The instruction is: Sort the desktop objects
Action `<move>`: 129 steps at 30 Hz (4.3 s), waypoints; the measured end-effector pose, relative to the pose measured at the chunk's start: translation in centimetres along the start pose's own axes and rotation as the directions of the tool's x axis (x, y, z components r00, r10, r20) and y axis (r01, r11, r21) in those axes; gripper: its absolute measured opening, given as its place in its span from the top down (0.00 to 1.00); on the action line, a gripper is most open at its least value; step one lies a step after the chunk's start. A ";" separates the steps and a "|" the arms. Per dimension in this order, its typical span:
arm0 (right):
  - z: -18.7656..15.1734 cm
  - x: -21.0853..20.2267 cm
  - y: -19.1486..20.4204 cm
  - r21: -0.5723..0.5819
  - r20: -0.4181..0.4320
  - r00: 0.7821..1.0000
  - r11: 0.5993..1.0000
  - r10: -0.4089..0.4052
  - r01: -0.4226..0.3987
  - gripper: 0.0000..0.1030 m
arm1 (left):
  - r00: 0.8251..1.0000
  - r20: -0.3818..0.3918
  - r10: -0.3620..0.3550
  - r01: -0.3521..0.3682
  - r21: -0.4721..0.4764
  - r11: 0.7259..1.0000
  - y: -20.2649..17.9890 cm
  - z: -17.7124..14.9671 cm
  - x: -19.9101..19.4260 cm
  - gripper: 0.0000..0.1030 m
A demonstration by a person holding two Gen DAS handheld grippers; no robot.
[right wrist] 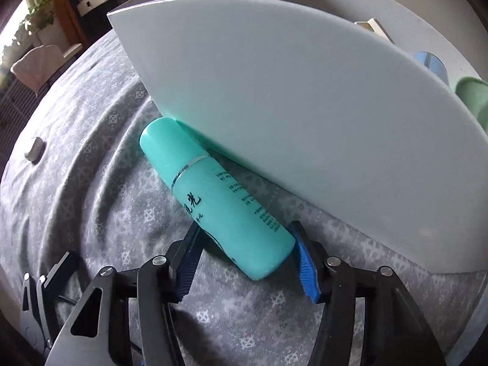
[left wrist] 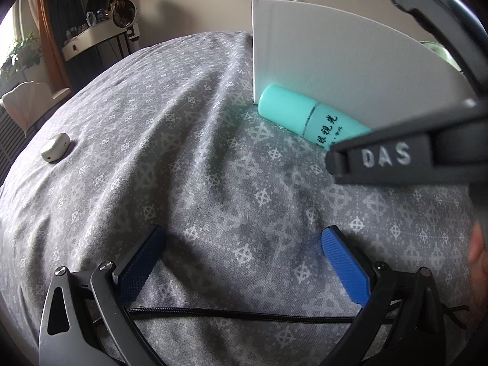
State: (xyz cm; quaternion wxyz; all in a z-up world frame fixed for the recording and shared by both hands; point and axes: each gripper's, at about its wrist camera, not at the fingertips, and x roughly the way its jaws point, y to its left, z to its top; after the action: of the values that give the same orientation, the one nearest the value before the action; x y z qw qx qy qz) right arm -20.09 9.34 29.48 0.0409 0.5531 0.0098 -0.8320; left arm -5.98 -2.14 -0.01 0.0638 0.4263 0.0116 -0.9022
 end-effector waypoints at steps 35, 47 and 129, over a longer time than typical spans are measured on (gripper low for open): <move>-11.4 -11.0 -4.6 0.291 0.245 0.969 0.951 0.034 -0.107 0.69 | 1.000 0.000 -0.001 0.001 0.000 1.000 -0.1 0.0 0.0 0.00; 0.0 -21.7 -4.8 0.279 0.570 0.818 0.918 0.078 -0.282 0.69 | 1.000 0.000 -0.002 0.002 0.000 1.000 -0.1 -0.1 -0.1 0.00; -14.7 -5.3 -7.1 0.530 0.128 0.893 0.791 -0.431 0.306 0.00 | 1.000 0.000 -0.002 0.002 0.001 1.000 -0.1 -0.2 -0.2 0.00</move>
State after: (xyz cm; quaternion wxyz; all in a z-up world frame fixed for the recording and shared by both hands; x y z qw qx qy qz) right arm -5.08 17.60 28.40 -0.2660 0.4261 -0.1010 -0.8588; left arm -5.74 -2.02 0.04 0.0629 0.4263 0.0117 -0.9023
